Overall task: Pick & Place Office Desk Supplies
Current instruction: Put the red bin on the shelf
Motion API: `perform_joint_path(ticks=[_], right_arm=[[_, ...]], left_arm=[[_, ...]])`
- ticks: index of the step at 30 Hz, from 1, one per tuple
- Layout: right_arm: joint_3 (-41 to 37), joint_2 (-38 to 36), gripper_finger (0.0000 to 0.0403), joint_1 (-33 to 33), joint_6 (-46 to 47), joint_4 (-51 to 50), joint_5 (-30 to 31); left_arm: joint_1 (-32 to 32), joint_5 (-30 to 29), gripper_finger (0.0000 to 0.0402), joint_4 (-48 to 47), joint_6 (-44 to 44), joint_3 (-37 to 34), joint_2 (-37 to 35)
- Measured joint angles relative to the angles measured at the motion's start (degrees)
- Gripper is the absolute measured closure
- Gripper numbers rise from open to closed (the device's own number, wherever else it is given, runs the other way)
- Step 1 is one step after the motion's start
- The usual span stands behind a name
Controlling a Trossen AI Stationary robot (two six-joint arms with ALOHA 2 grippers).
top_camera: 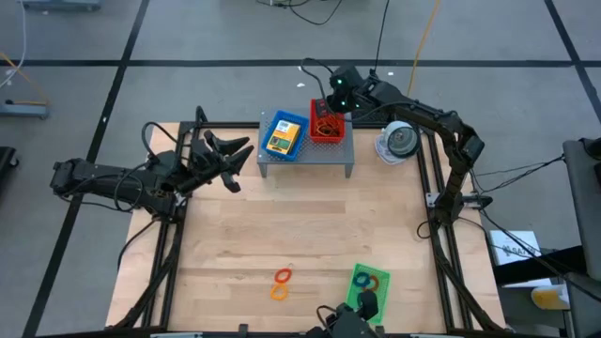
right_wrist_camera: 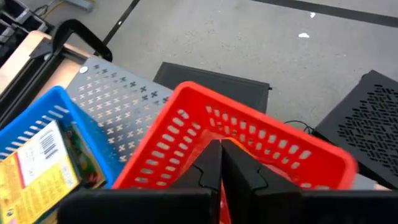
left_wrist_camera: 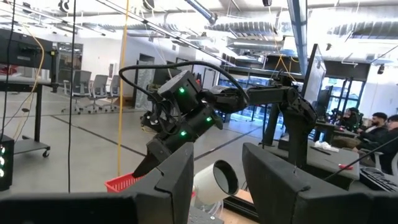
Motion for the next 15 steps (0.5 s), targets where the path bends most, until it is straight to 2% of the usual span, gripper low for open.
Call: perform_joint_path(ticks=[11, 15], right_arm=[[0.0, 0.0, 0.0403, -1.9, 0.1, 2.2, 0.2], [0.0, 0.0, 0.0403, -3.1, -0.3, 2.7, 2.0]], left_arm=[[0.0, 0.0, 0.0256, 0.0, 0.0, 0.0, 0.0], [0.0, 0.0, 0.0256, 0.0, 0.0, 0.0, 0.0]])
